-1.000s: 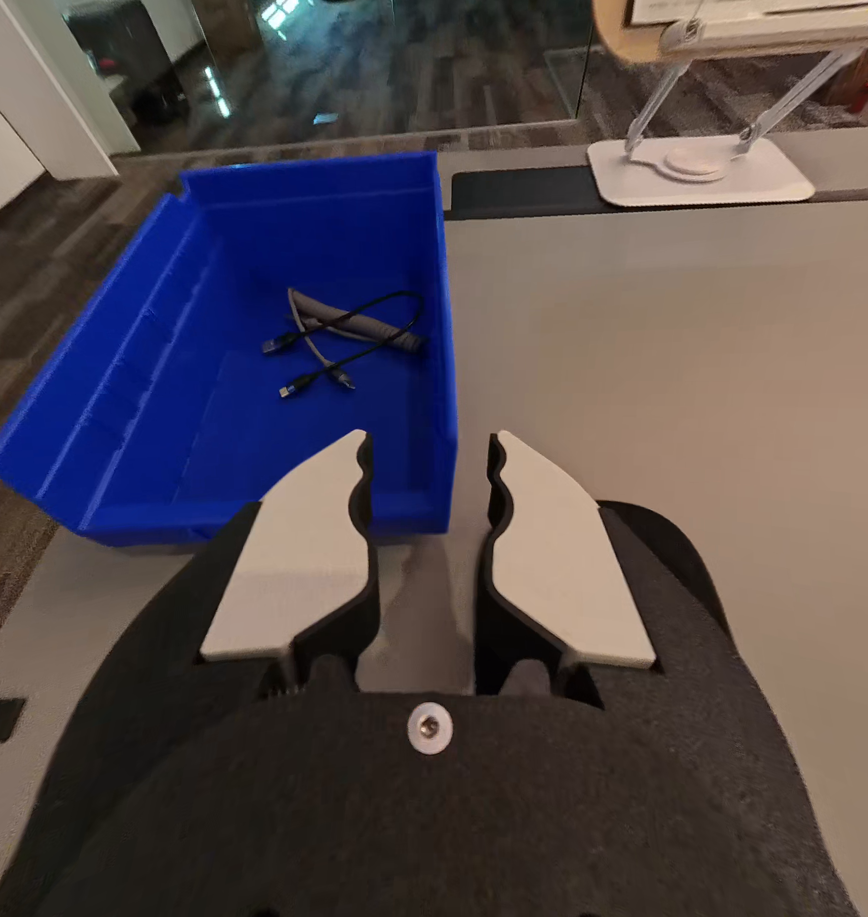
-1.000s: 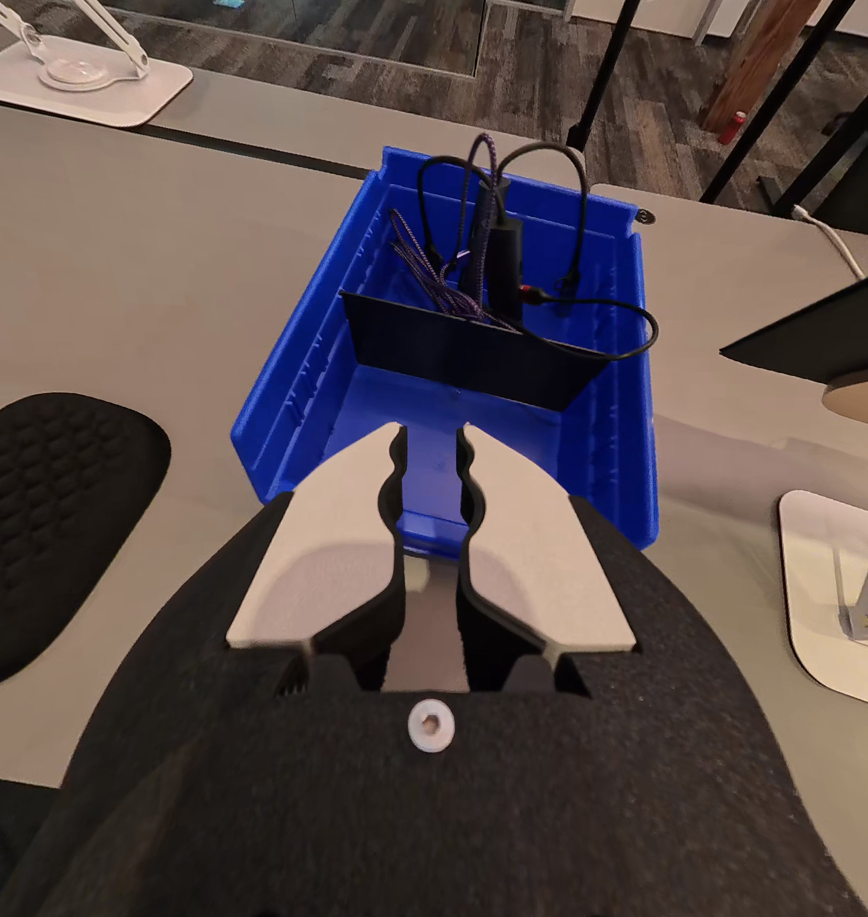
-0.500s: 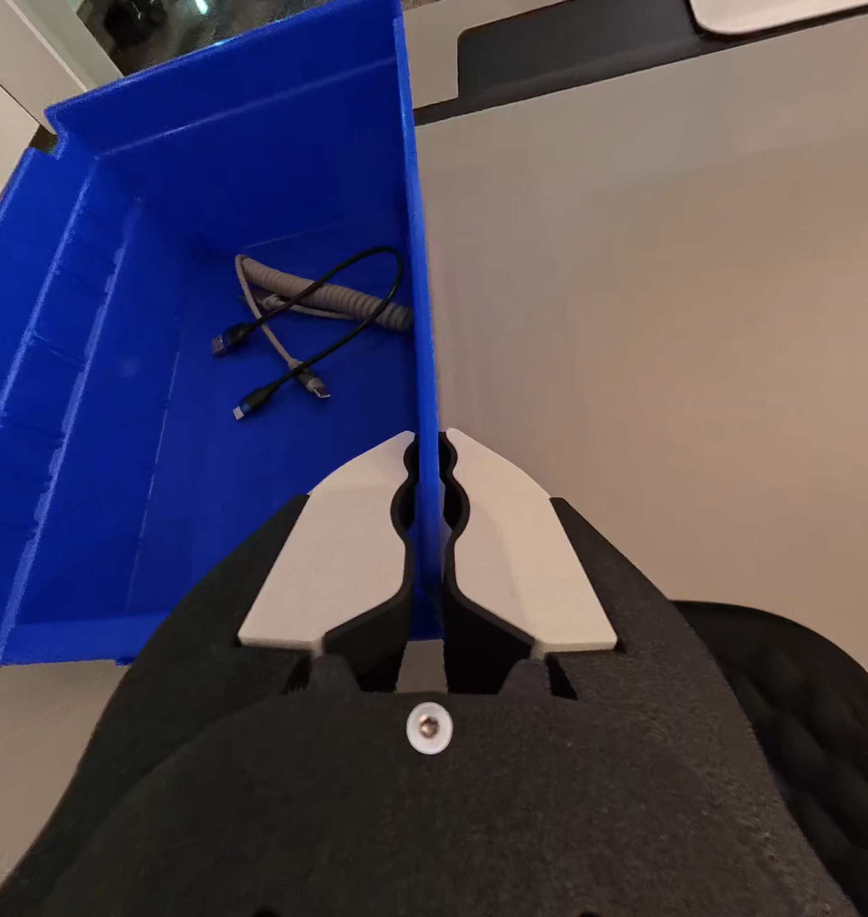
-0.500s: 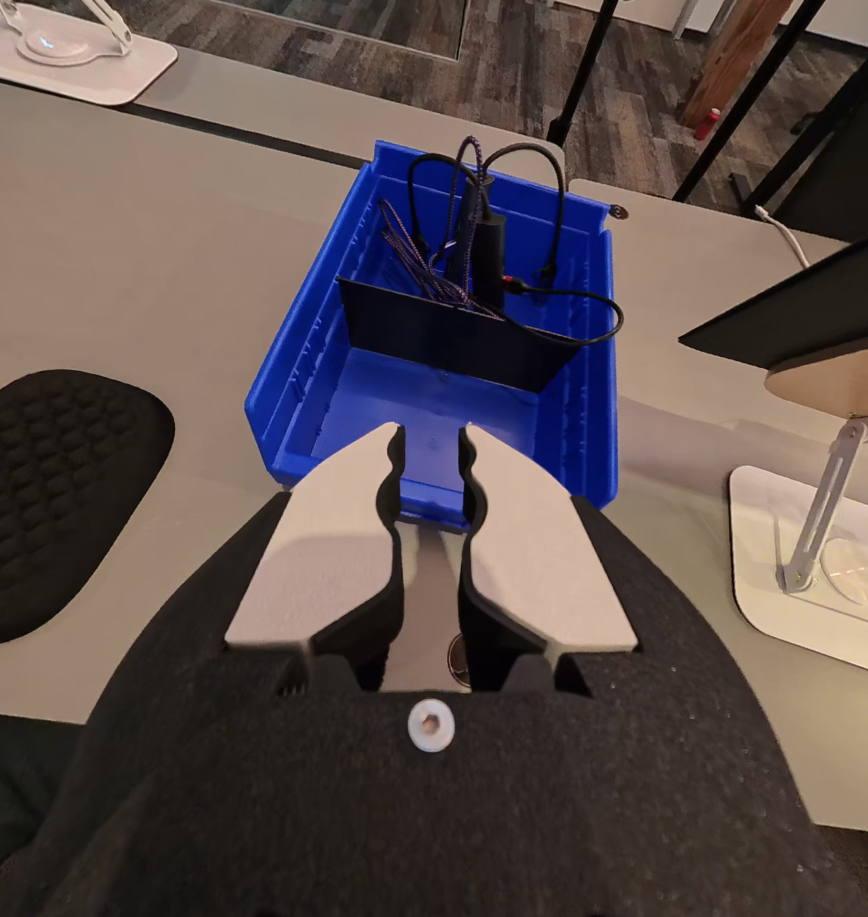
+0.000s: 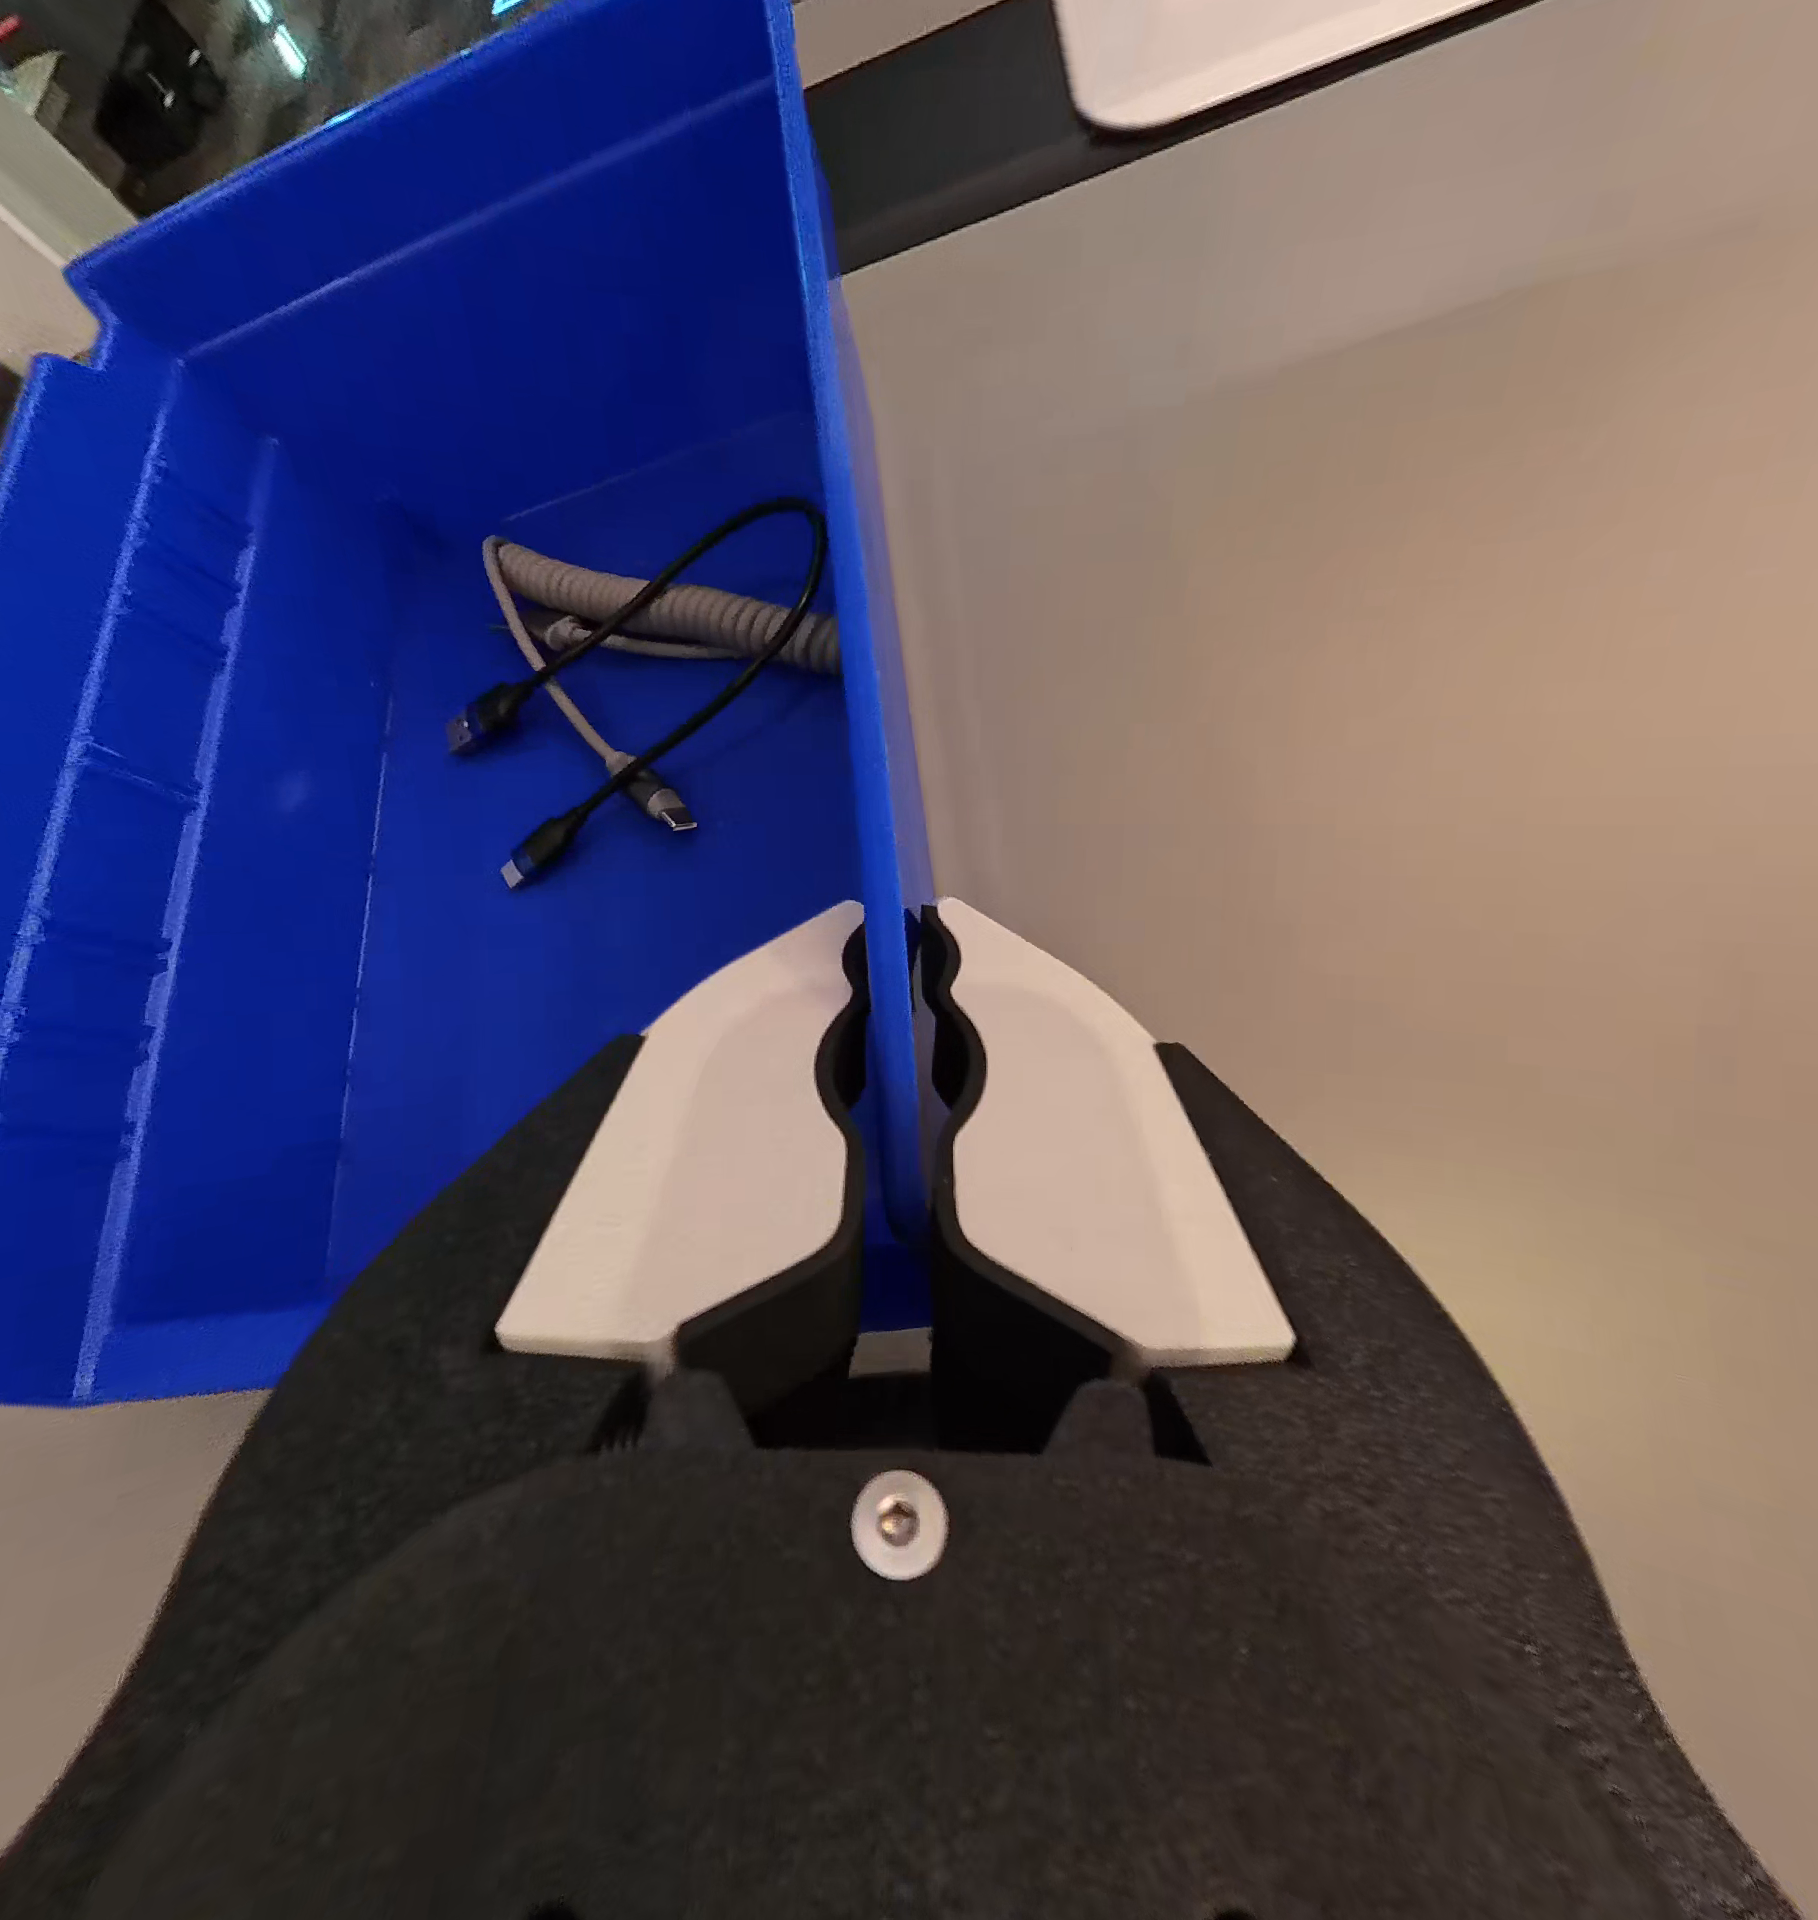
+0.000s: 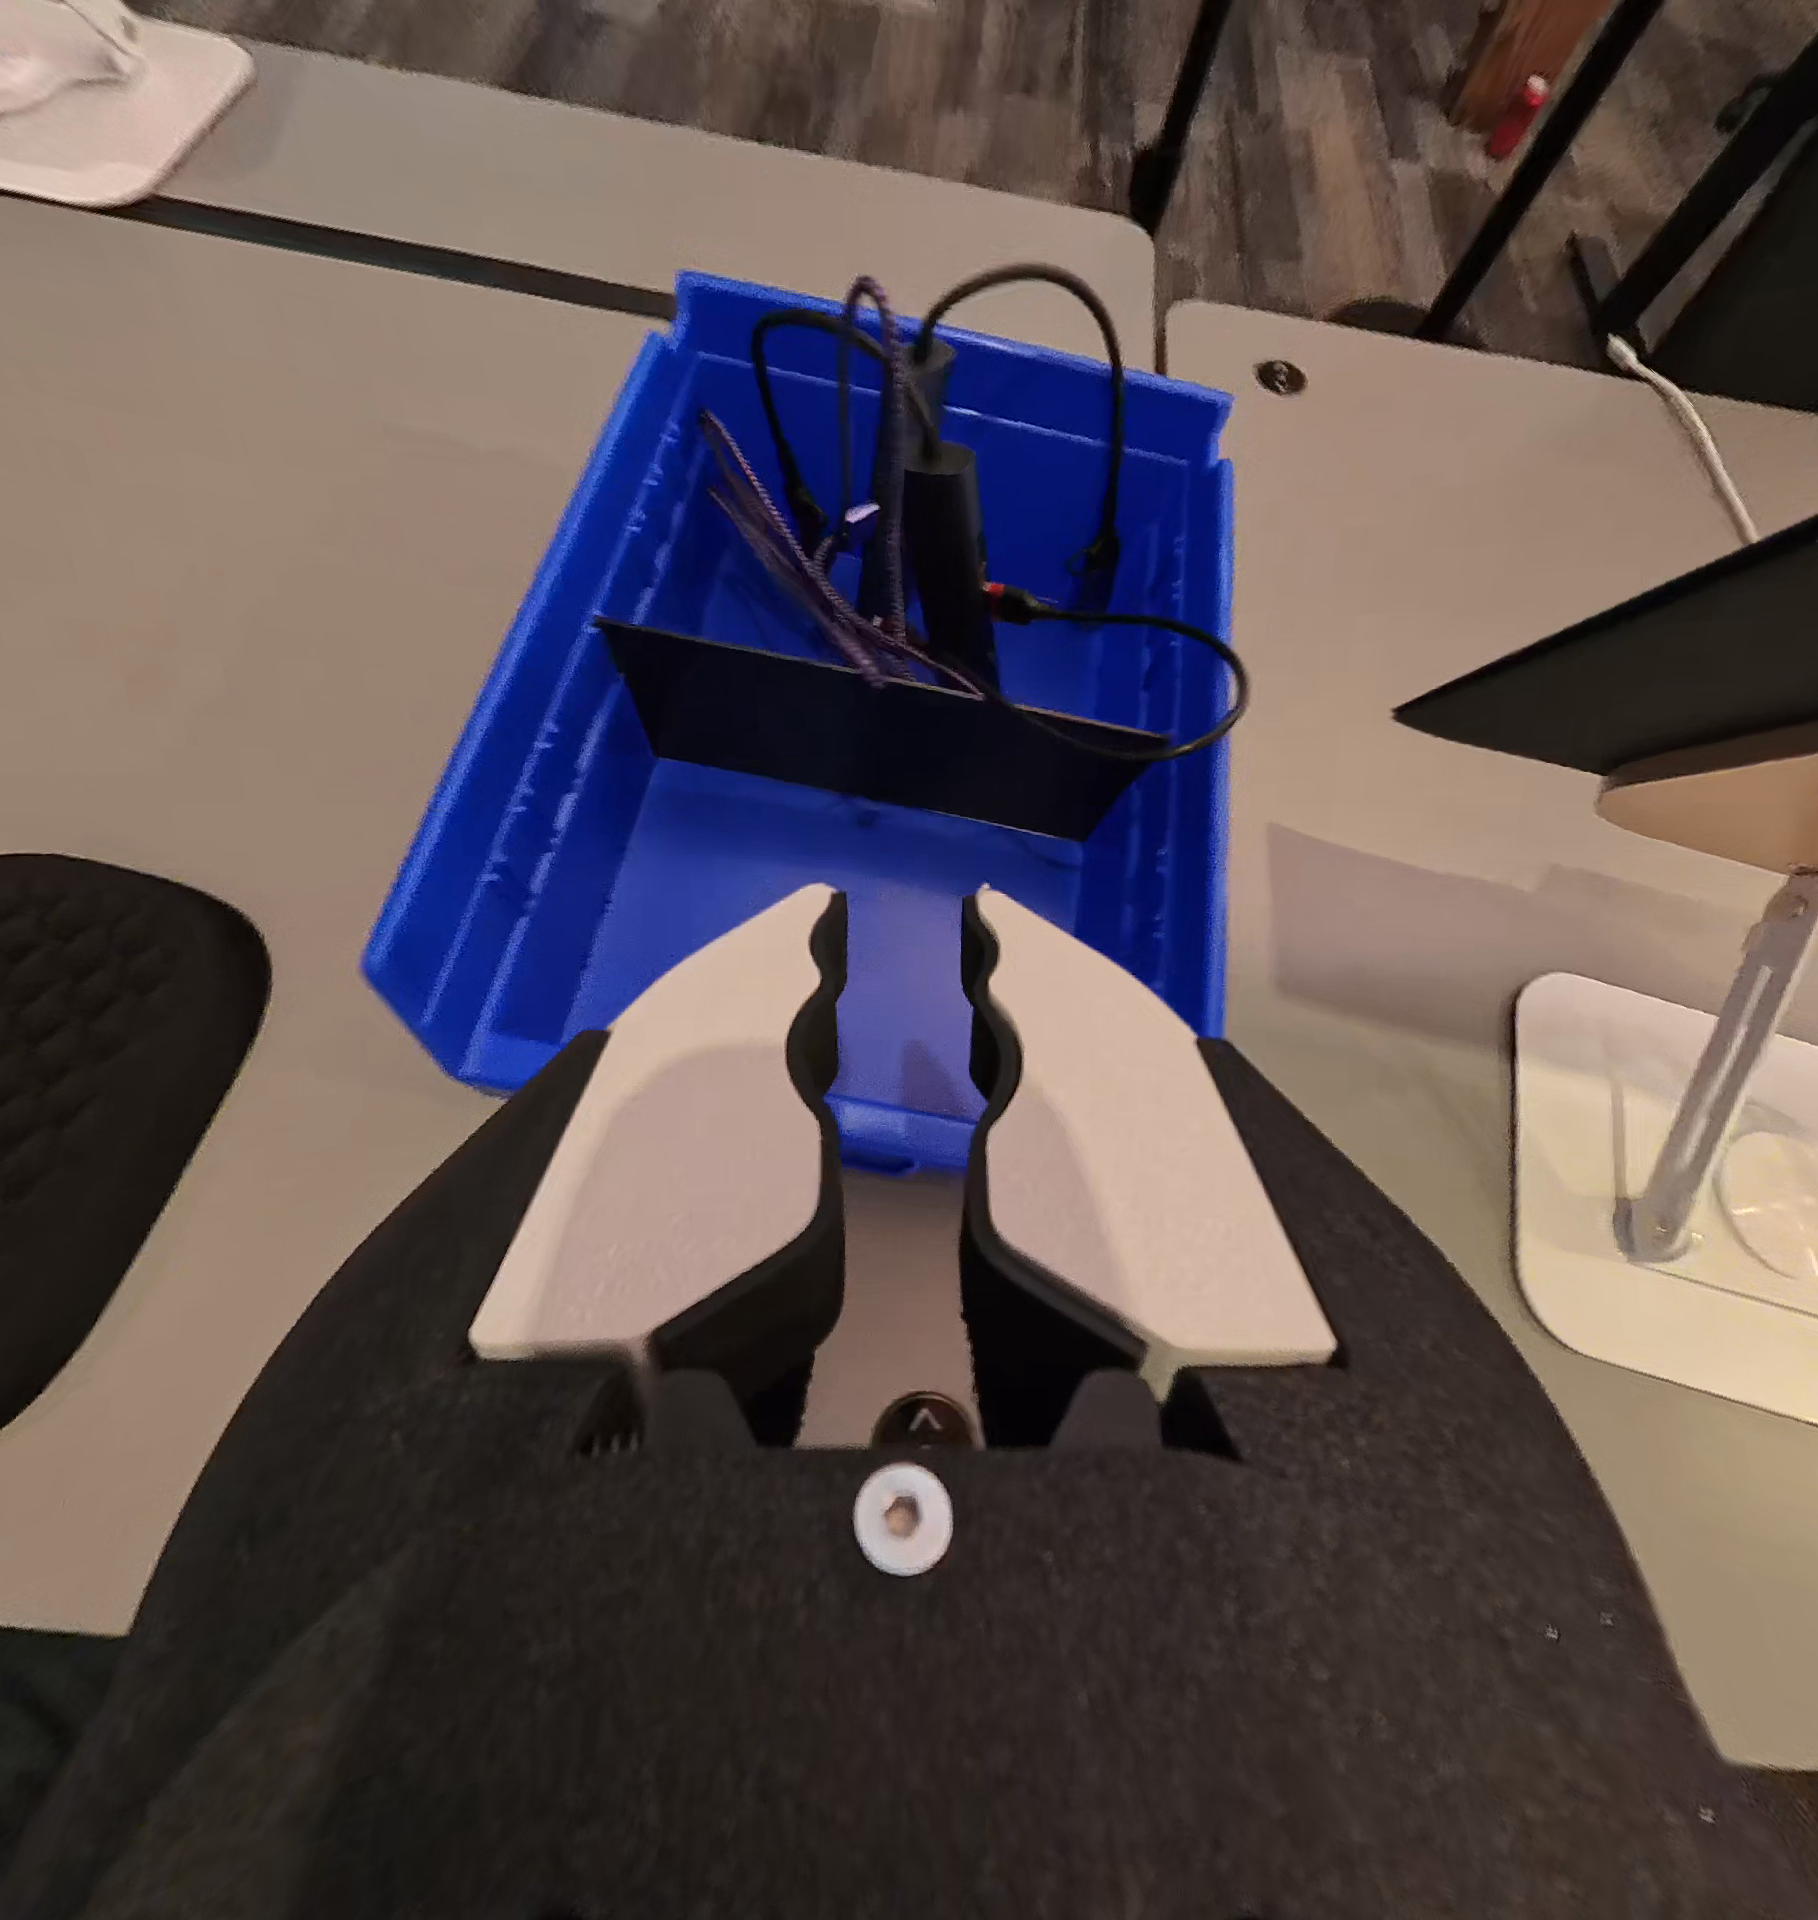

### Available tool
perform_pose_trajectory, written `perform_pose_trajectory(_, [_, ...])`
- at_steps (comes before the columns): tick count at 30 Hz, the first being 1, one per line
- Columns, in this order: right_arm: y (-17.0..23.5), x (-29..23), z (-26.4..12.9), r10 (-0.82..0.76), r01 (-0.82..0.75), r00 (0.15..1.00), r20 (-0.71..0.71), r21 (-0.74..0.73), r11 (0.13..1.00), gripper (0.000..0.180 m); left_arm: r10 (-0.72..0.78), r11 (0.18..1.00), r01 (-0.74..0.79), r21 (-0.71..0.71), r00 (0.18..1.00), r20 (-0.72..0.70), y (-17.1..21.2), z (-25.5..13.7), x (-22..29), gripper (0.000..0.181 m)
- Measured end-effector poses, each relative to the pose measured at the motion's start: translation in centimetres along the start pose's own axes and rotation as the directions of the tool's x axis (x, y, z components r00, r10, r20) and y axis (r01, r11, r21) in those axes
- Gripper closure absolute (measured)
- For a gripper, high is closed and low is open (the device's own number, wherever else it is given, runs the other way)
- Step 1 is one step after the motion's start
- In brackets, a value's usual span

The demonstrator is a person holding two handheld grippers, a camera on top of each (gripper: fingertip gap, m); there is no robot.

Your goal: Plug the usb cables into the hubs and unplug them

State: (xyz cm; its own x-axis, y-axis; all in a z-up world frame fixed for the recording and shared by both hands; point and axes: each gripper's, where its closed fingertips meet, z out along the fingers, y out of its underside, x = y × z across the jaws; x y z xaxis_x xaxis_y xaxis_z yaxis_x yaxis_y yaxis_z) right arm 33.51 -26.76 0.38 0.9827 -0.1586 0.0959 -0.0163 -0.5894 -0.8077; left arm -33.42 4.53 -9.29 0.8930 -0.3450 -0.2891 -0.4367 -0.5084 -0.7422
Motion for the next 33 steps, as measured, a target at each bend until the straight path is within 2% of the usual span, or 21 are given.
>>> perform_pose_trajectory(7, [-0.2,5.5,4.8,0.037,-0.035,0.999,0.002,-0.237,0.971,0.149,0.059,0.998,-0.058,0.019,0.998,-0.038,-0.9,-1.5,5.7,0.172])
perform_pose_trajectory(13, [2.8,8.2,8.8,0.058,-0.041,0.998,0.023,-0.444,0.895,0.136,0.067,0.998,-0.066,0.021,0.996,-0.062,-1.2,-2.6,9.1,0.172])
perform_pose_trajectory(18, [4.6,8.7,11.3,0.136,-0.103,0.99,0.025,-0.516,0.85,0.139,0.106,0.994,-0.105,0.018,0.992,-0.075,-1.9,-3.1,12.3,0.168])
perform_pose_trajectory(26, [7.0,8.7,13.1,0.028,0.006,0.999,0.046,-0.617,0.787,0.155,0.159,0.986,-0.154,0.062,0.983,-0.089,-2.8,-4.4,17.5,0.166])
perform_pose_trajectory(29, [7.6,8.5,13.6,-0.02,0.048,0.999,0.051,-0.649,0.759,0.156,0.169,0.984,-0.163,0.066,0.98,-0.107,-3.3,-4.7,19.4,0.165])
perform_pose_trajectory(33, [7.5,8.3,13.7,0.014,0.038,0.997,0.072,-0.661,0.749,0.161,0.194,0.98,-0.186,0.071,0.972,-0.133,-3.9,-5.1,22.2,0.163])
